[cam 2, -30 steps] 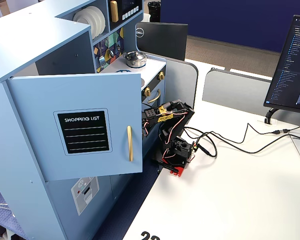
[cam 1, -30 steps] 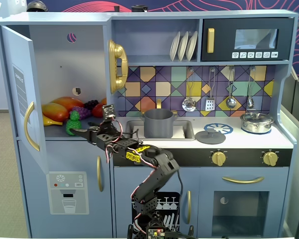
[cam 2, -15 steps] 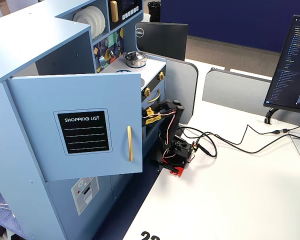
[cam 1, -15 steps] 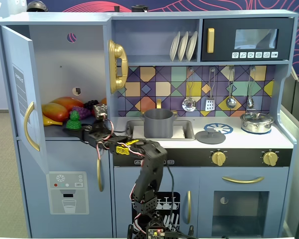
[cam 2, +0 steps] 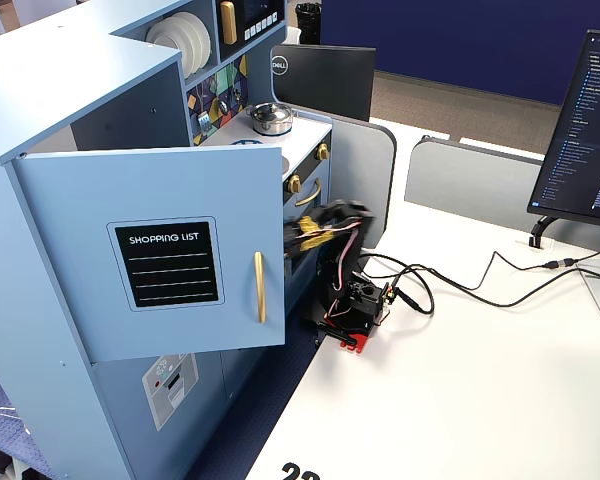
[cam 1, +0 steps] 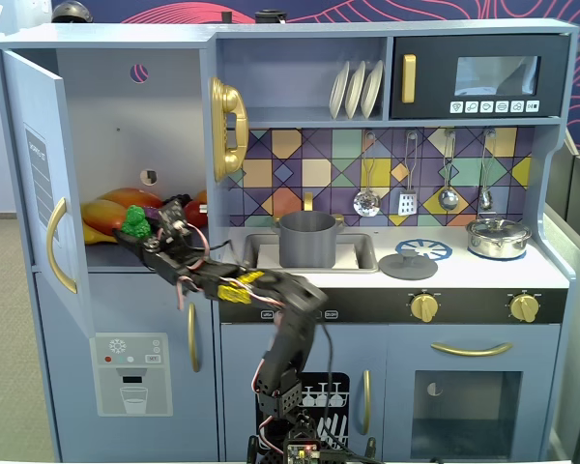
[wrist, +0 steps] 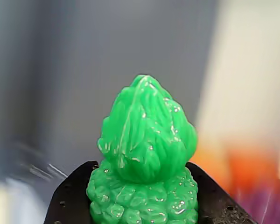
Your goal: Pick up the green pineapple from the left cabinet and place it in the gray recipient
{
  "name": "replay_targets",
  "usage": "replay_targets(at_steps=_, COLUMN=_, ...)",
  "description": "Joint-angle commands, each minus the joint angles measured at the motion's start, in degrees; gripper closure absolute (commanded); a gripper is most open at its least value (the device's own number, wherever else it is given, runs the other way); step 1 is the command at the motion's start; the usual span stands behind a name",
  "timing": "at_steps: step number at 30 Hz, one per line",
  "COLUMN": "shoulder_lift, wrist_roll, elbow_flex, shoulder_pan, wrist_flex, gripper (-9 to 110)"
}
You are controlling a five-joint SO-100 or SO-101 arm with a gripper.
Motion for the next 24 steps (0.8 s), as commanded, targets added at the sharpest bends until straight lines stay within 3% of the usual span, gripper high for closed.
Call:
replay_targets(at_steps=1, shoulder_lift=26.3, wrist_roll=-7.0, elbow_flex=12.6, shoulder_pan=-3.4, wrist_flex=-1.5, gripper=102)
replay_targets(at_steps=5, shoulder_lift=40.6, wrist_roll=-9.1, elbow_flex=16.4, shoulder_pan=2.5, wrist_flex=2.5, gripper=102)
replay_targets(at_steps=12, shoulder_lift=46.8, wrist_roll=0.8, elbow_flex=6.5, shoulder_pan=28.1, wrist_flex=16.5, gripper=102)
replay_targets(at_steps=20, shoulder_lift=33.0, wrist_roll=15.0, elbow_flex=-9.6, shoulder_pan=51.6, wrist_flex=38.7, gripper=102)
replay_targets(at_steps=24, shoulder_lift=22.4, wrist_roll=15.7, elbow_flex=-16.3, shoulder_pan=57.0, wrist_flex=44.4, gripper=102)
